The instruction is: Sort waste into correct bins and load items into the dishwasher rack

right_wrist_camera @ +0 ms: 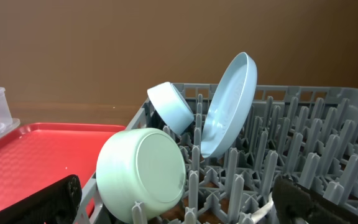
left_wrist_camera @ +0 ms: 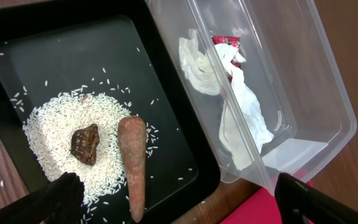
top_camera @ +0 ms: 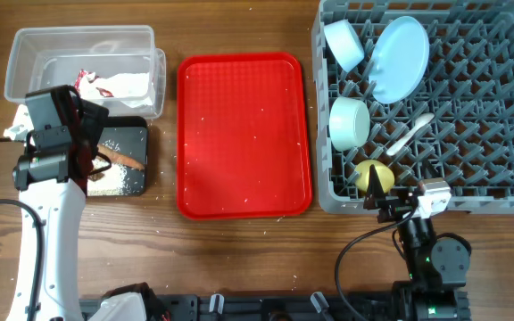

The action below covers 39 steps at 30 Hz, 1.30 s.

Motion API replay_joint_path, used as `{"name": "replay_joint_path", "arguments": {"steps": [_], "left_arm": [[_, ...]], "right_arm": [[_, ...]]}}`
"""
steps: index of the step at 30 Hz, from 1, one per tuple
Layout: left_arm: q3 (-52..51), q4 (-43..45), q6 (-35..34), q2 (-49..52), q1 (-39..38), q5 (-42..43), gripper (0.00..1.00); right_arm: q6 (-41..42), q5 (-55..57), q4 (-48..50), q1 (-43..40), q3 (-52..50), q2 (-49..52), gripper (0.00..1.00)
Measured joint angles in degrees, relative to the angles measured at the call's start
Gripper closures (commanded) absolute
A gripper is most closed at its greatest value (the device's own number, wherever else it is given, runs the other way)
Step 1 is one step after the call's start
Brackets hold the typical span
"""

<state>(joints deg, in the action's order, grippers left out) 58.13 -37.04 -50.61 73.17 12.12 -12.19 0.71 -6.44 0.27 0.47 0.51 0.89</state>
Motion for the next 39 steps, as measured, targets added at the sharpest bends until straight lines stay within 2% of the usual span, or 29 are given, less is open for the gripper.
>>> {"name": "replay_joint_path", "arguments": {"steps": [11, 14, 19, 22, 25, 29, 32, 39], "left_arm": [[0.0, -0.5, 0.0, -0.9, 0.0, 0.0, 0.0], [0.0, -3.9, 0.2, -5.3, -0.2, -0.1, 0.0], [-4.8, -2.8, 0.7, -16.1, -5.2, -1.7, 0.0], [-12.4, 5.5, 6.3, -26.4, -7.7, -1.1, 0.0], [-21.7, 16.7, 17.0, -37.2, -8.4, 4.6, 0.0], [-31.2, 24.7, 31.9, -48.4, -8.4, 14.2, 0.0], [-37.7, 28.0, 37.1, -55.1, -8.4, 17.8, 0.0], [-51.1, 34.6, 40.1, -66.9, -8.7, 19.7, 0.0]], "right_arm": [[0.0, 0.0, 0.0, 0.0, 0.0, 0.0, 0.0], [0.0, 0.0, 0.0, 0.0, 0.0, 0.0, 0.0], [0.0, 0.0, 0.0, 0.0, 0.0, 0.0, 0.0], [0.0, 0.0, 0.1, 0.0, -0.1, 0.0, 0.0], [0.0, 0.0, 0.0, 0.0, -0.1, 0.0, 0.0], [0.0, 0.0, 0.0, 0.0, -0.1, 0.0, 0.0], [0.0, 0.0, 0.0, 0.0, -0.1, 0.0, 0.0], [0.0, 0.0, 0.0, 0.0, -0.1, 0.0, 0.0]]}}
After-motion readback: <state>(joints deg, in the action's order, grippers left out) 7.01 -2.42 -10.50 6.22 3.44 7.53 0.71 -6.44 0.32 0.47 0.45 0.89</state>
